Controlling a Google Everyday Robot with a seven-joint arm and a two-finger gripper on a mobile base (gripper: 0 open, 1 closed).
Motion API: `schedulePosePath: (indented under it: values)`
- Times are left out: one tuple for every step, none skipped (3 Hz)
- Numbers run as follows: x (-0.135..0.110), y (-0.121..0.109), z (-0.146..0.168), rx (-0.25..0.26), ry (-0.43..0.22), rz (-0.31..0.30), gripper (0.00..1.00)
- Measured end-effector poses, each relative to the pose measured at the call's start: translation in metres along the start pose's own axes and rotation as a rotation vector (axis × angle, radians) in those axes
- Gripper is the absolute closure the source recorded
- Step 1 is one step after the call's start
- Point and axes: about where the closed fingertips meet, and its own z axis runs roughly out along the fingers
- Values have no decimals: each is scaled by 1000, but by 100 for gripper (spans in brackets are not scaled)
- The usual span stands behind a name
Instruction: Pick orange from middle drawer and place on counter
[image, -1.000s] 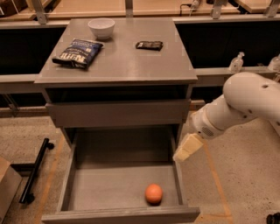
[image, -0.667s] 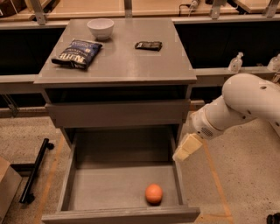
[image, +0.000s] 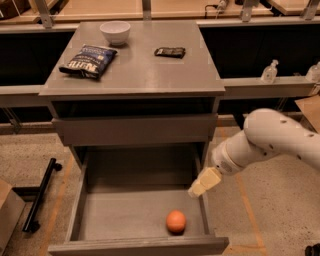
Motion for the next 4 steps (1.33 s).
schedulePosePath:
  values:
    - [18, 3, 50, -58, 33, 63, 0]
    - [38, 5, 101, -113, 65, 136, 0]
    - [38, 6, 99, -109, 60, 137, 0]
    - [39, 6, 116, -135, 21, 175, 0]
